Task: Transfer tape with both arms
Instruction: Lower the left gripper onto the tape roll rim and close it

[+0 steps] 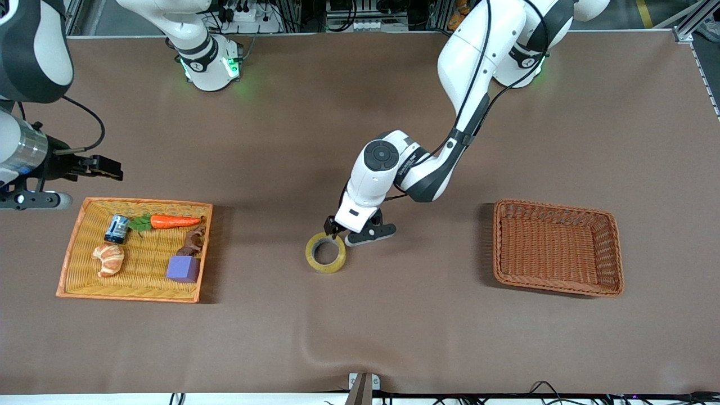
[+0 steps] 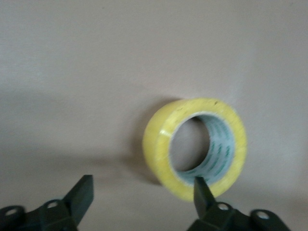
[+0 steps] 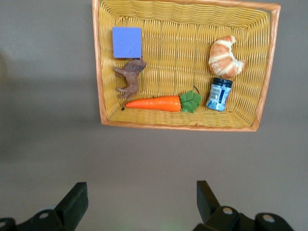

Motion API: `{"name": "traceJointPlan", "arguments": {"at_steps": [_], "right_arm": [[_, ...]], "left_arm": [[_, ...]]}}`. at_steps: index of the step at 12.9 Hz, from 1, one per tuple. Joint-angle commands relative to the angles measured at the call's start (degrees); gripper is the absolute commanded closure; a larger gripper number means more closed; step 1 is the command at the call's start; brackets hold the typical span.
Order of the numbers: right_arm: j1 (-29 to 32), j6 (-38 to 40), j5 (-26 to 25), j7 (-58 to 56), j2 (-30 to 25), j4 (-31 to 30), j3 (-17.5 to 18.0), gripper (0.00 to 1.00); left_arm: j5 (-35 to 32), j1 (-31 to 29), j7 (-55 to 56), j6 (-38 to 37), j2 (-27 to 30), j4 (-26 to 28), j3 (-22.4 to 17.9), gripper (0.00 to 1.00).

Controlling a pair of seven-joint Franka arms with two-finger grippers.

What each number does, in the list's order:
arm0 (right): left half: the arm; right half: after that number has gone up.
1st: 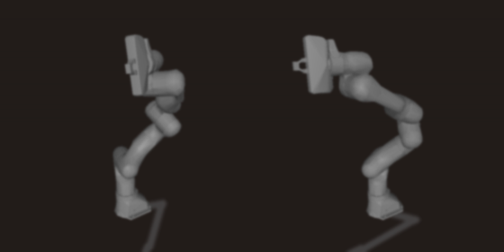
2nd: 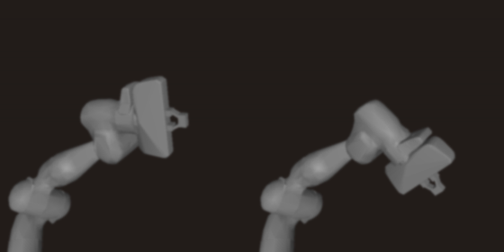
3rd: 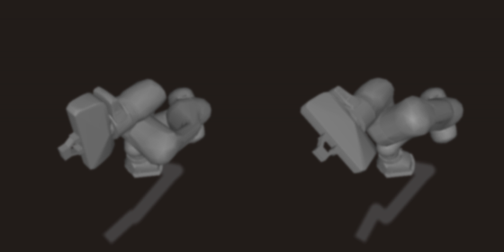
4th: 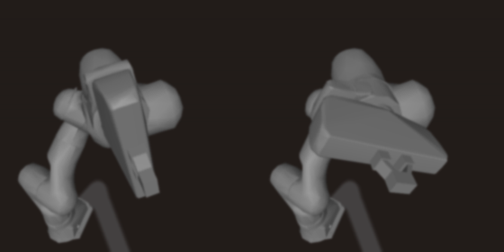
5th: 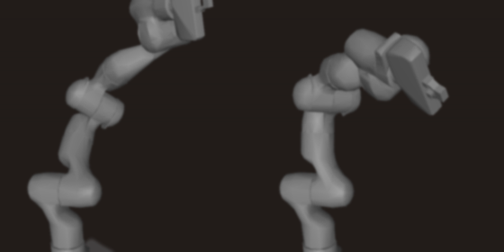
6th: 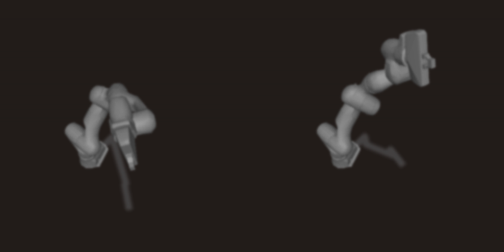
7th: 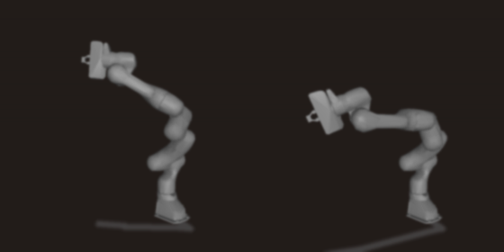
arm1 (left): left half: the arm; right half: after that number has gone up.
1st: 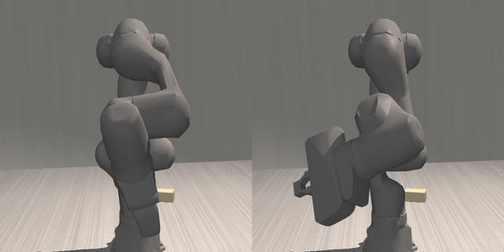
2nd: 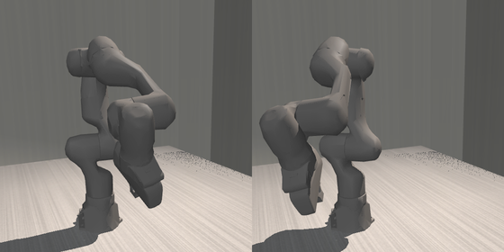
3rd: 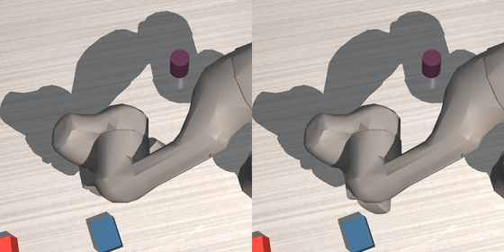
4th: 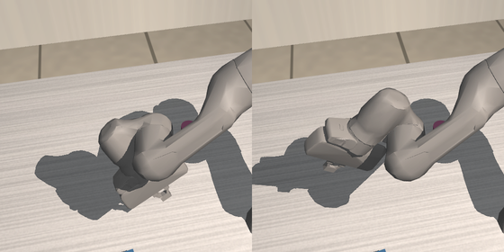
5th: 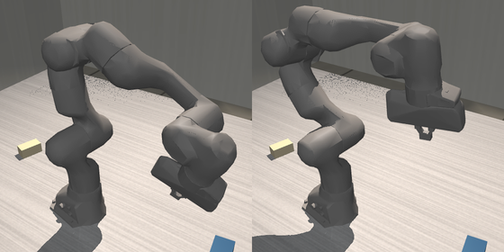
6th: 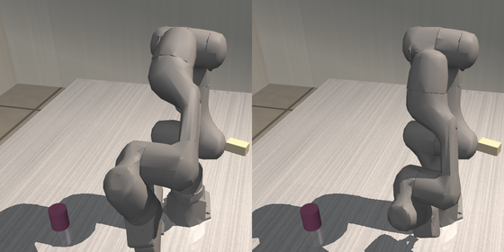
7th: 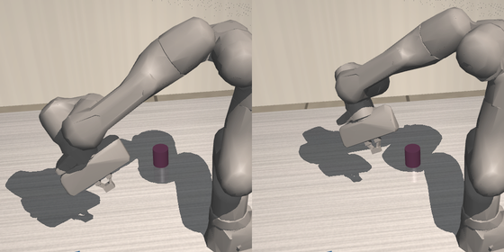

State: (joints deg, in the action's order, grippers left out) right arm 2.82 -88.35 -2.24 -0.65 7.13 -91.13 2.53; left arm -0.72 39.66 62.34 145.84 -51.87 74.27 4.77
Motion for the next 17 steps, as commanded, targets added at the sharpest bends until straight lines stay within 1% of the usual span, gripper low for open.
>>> {"name": "traceJointPlan", "arguments": {"at_steps": [1,2,4,5,7,8,9,10,11,13,14,17], "right_arm": [[0.70,3.17,0.66,-0.32,-2.03,1.13,0.89,0.00],[0.61,3.53,0.66,-0.32,-2.64,1.13,0.98,0.00],[0.52,4.06,0.66,-0.32,-3.52,1.21,1.16,0.00],[0.52,4.49,0.66,-0.23,-4.22,1.30,1.16,0.00],[0.52,7.64,0.66,-0.23,-4.76,3.31,1.16,0.00],[0.52,9.66,0.66,-0.32,-4.76,5.15,1.16,0.00],[0.52,11.25,0.66,-0.23,-4.67,6.47,1.16,0.00],[0.43,12.74,0.74,-0.23,-4.76,7.27,1.16,0.00],[0.26,13.63,0.74,-0.23,-4.76,8.41,1.59,0.00],[0.17,15.21,0.57,-0.15,-4.58,9.04,2.56,0.00],[-0.09,15.31,0.57,0.12,-4.67,9.04,2.57,0.00],[-0.09,14.34,0.66,1.44,-4.58,9.04,2.57,0.00]], "left_arm": [[-0.60,0.77,3.66,3.39,-5.07,-5.18,-0.55,0.24],[-0.60,0.77,4.97,3.49,-6.39,-6.85,-0.37,0.30],[-0.51,0.77,6.12,4.88,-7.72,-7.48,-0.11,0.35],[-0.42,0.77,6.56,5.59,-8.42,-7.48,0.06,0.39],[1.15,0.77,7.00,6.39,-9.12,-8.00,0.07,0.47],[1.51,0.94,7.09,7.08,-9.47,-8.27,0.07,0.53],[1.60,1.12,7.09,8.14,-9.83,-8.27,0.07,0.70],[1.51,1.12,7.35,8.41,-9.57,-8.10,-0.28,0.95],[1.51,0.95,7.44,8.32,-8.70,-7.66,-0.37,1.00],[1.34,0.34,7.53,6.84,-4.06,-6.26,-0.72,1.00],[1.42,-0.19,7.62,3.43,-1.77,-5.64,-0.81,1.00],[0.64,-3.96,6.40,-14.56,9.47,-5.46,-0.99,1.00]]}}
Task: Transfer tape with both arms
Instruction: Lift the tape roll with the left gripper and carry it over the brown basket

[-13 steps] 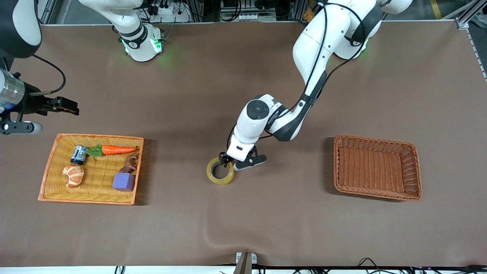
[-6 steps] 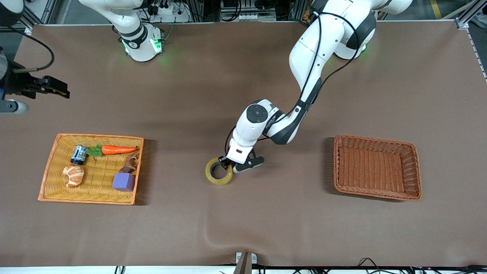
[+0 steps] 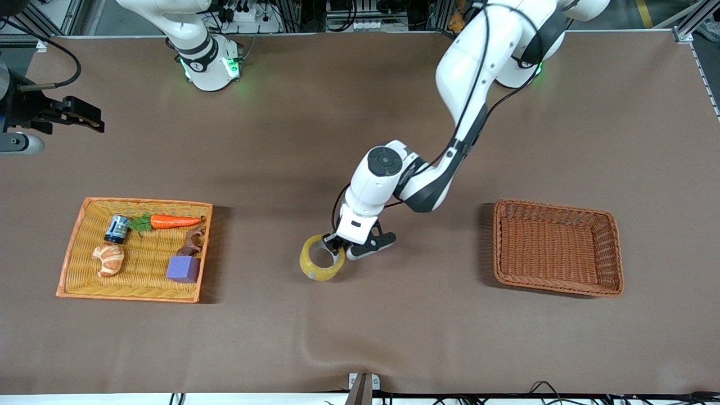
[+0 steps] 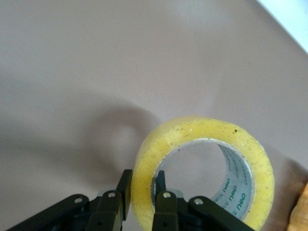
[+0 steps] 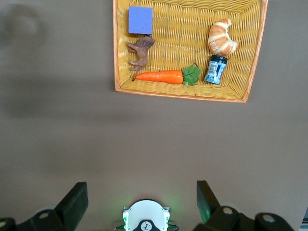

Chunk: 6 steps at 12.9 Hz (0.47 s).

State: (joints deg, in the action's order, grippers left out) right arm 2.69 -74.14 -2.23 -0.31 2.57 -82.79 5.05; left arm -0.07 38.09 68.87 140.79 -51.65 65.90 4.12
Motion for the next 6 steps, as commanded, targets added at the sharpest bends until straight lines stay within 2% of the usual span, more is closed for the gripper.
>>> {"name": "traceJointPlan", "arguments": {"at_steps": [1,4,6], "right_arm": [[0.21,-0.13,0.64,1.10,-0.11,0.70,-0.13,0.00],[0.56,0.05,0.65,1.10,-0.11,0.70,-0.57,0.00],[0.47,-0.39,0.29,1.10,0.15,0.96,-0.31,0.00]], "left_arm": [[-0.01,-3.45,-1.97,-14.44,12.59,3.27,-0.34,1.00],[-0.01,-9.24,-10.22,-28.94,21.39,4.93,-0.34,1.00],[-0.01,-14.86,-17.50,-35.12,26.49,7.47,-0.25,1.00]]}}
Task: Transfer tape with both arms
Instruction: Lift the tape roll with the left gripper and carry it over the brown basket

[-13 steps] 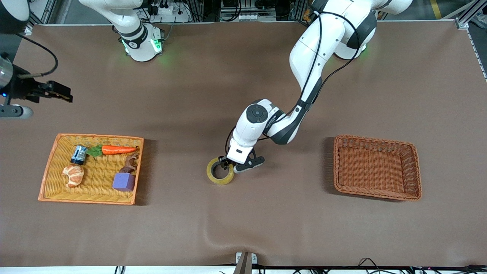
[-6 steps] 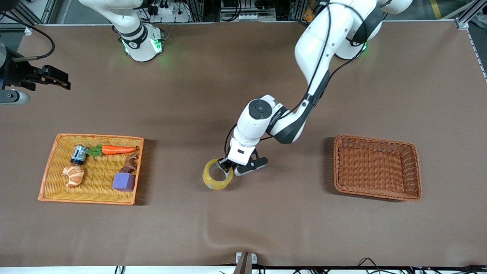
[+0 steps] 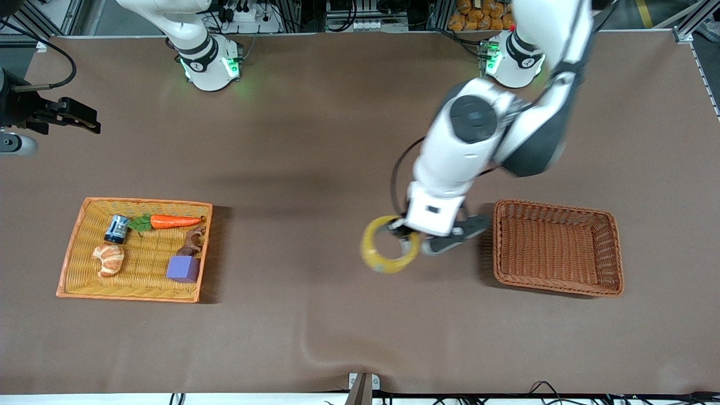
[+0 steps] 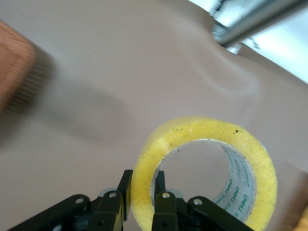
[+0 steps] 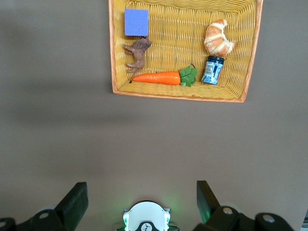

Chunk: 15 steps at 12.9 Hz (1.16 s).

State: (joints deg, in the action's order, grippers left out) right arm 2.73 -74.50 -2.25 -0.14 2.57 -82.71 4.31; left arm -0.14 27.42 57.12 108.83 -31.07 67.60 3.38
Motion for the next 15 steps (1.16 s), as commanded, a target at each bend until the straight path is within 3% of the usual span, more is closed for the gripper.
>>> {"name": "traceJointPlan", "arguments": {"at_steps": [1,3,6,10,13,14,15], "right_arm": [[0.43,0.14,0.66,1.02,0.32,2.28,0.53,0.00],[0.00,0.23,0.58,0.76,0.59,3.09,0.53,0.00],[-2.10,1.28,0.14,0.75,0.59,3.09,0.79,0.00],[-3.79,1.90,-1.36,0.93,0.24,3.00,0.62,0.00],[-3.34,1.64,-1.01,0.93,-0.29,3.00,0.00,0.00],[-3.34,1.46,-1.01,0.93,-0.55,2.82,0.00,0.00],[-3.00,0.85,-1.01,0.93,-1.07,2.56,0.00,0.00]], "left_arm": [[0.05,-7.34,-11.18,-3.80,8.63,9.10,0.57,1.00],[0.14,-14.28,-23.74,-3.37,12.51,16.13,0.74,1.00],[0.22,-22.12,-35.72,0.92,12.44,23.52,0.83,1.00],[0.14,-27.85,-46.02,20.33,9.99,39.33,0.75,1.00],[0.05,-31.18,-52.08,24.93,5.59,39.81,0.66,0.96],[0.05,-32.06,-53.15,24.94,5.41,39.89,0.75,0.36],[0.14,-32.60,-53.25,24.94,6.19,39.89,0.75,0.00]]}}
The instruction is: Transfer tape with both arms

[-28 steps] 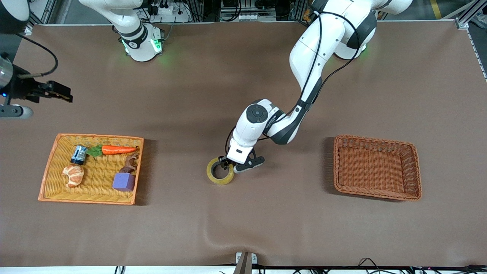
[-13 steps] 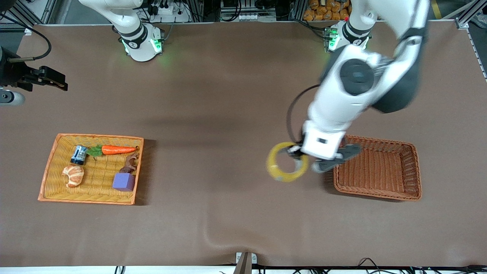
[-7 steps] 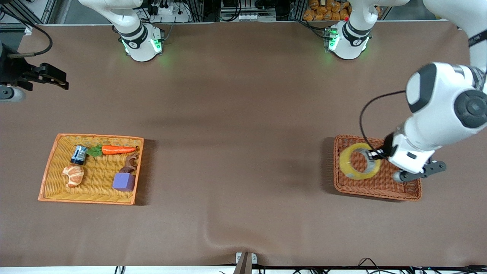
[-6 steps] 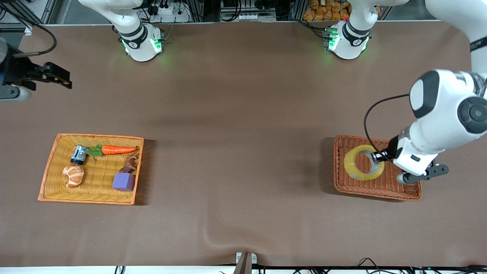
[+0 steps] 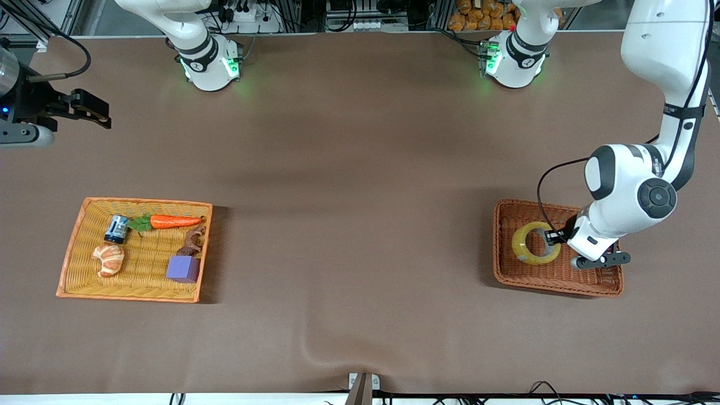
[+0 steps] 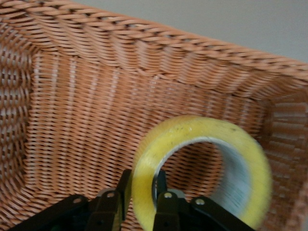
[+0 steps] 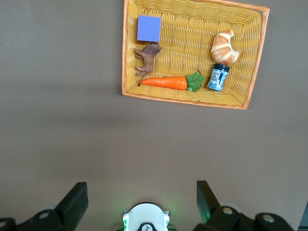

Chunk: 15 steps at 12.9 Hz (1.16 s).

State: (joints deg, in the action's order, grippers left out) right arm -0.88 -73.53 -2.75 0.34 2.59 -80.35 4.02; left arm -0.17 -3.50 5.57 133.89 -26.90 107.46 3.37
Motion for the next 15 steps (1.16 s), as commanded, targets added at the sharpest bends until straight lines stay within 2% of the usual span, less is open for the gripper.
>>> {"name": "traceJointPlan", "arguments": {"at_steps": [1,5,7,10,11,15], "right_arm": [[1.13,-0.55,-0.41,0.45,-1.09,0.19,0.37,0.00],[1.49,-2.84,-0.41,0.36,-1.71,-0.42,0.28,0.00],[2.54,-3.98,-0.24,0.45,-1.71,-0.51,0.28,0.00],[2.55,-5.39,-0.06,0.45,-2.75,-2.34,0.46,0.00],[2.55,-6.70,0.12,0.45,-3.54,-3.92,0.46,0.00],[2.46,-8.21,0.82,0.45,-4.70,-5.69,0.46,0.00]], "left_arm": [[0.09,-1.69,-1.62,-0.82,4.12,0.11,0.76,0.00],[0.35,-1.07,-0.74,-5.83,16.32,-1.63,1.81,0.00],[0.09,-1.07,-0.92,-14.22,19.42,-7.93,2.87,0.00],[-0.35,-1.07,-0.83,-33.81,20.05,-22.08,3.22,0.00],[-0.35,-1.07,-0.92,-37.96,20.31,-24.65,3.39,0.00],[-0.18,-0.98,-1.09,-45.81,21.10,-27.04,3.31,0.00]]}}
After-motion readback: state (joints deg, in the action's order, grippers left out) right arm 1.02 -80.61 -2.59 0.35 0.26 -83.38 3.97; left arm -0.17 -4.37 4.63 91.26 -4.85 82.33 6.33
